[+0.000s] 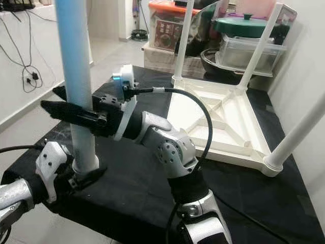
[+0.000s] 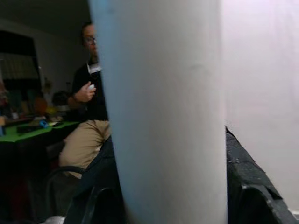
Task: Building children table
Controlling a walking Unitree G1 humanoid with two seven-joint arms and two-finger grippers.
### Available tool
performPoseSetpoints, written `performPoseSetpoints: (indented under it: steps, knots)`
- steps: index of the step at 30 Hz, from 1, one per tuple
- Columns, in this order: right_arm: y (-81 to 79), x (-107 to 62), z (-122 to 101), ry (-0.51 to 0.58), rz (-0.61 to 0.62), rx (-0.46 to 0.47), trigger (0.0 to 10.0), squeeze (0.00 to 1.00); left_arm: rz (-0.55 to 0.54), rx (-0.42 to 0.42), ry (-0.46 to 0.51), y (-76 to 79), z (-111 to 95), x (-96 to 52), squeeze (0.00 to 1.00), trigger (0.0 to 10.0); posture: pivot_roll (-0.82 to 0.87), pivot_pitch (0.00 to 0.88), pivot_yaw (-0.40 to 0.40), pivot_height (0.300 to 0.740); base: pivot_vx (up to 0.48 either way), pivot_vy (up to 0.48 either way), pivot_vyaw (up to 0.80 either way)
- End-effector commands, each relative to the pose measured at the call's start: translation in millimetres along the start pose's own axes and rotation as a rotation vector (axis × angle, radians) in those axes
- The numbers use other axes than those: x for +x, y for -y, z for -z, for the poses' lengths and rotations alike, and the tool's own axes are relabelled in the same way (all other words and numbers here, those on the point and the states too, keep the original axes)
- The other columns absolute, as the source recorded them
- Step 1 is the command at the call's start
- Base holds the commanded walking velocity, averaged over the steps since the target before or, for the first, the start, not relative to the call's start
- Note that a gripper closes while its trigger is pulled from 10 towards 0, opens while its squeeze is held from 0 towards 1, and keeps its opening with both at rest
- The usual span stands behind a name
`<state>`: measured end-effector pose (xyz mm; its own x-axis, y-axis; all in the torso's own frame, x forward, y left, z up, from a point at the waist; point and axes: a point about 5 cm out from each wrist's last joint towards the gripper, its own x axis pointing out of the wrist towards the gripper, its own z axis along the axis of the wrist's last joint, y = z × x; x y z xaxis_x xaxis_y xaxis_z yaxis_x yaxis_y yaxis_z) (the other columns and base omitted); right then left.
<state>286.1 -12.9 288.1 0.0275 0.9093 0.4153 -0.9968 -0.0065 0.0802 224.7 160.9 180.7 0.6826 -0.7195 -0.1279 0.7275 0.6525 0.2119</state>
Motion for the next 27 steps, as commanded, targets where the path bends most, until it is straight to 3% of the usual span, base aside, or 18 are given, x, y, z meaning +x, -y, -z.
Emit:
performPoseSetpoints:
  steps: [1, 13, 17, 22, 23, 25, 26, 27]
  knots:
    - [1.4, -0.7, 5.2, -0.011, 0.004, 0.026, 0.0, 0.00, 0.058, 0.047, 0.011, 7.6, -7.5, 1.2, 0.00, 10.0, 0.10, 0.000, -0.055, 0.740, 0.000, 0.000, 0.00]
    - [7.3, -5.3, 3.3, 0.004, 0.046, 0.007, 0.0, 0.00, 0.051, 0.065, -0.004, 5.0, -8.0, -3.7, 0.00, 10.0, 0.10, 0.000, -0.054, 0.740, 0.000, 0.000, 0.00]
    - [14.0, -17.2, 4.4, -0.016, 0.076, -0.022, 0.0, 0.00, 0.025, 0.082, -0.016, -0.2, -10.0, -10.6, 0.00, 10.0, 0.11, 0.000, -0.059, 0.740, 0.000, 0.000, 0.00]
    - [10.5, -22.3, 5.3, -0.066, 0.039, -0.059, 0.2, 0.00, 0.027, 0.078, -0.022, 0.1, -9.4, -12.3, 0.00, 10.0, 0.11, 0.000, -0.058, 0.740, 0.000, 0.000, 0.00]
    - [8.3, -22.8, 5.9, -0.087, 0.025, -0.064, 10.0, 0.00, 0.031, 0.077, -0.025, 1.2, -9.0, -12.2, 0.00, 10.0, 0.11, 0.000, -0.057, 0.740, 0.000, 0.000, 0.00]
    - [7.4, -20.9, 6.5, -0.099, 0.032, -0.046, 10.0, 0.00, 0.038, 0.076, -0.027, 2.4, -8.7, -11.5, 0.00, 10.0, 0.10, 0.000, -0.056, 0.740, 0.000, 0.000, 0.00]
    - [6.4, -19.6, 6.3, -0.094, 0.023, -0.033, 10.0, 1.00, 0.040, 0.075, -0.026, 2.4, -8.8, -11.1, 0.00, 10.0, 0.10, 0.000, -0.056, 0.740, 0.000, 0.000, 0.00]
    - [5.3, -18.6, 5.8, -0.087, 0.014, -0.026, 10.0, 1.00, 0.041, 0.075, -0.026, 2.2, -8.8, -10.8, 0.00, 10.0, 0.10, 0.000, -0.056, 0.740, 0.000, 0.000, 0.00]
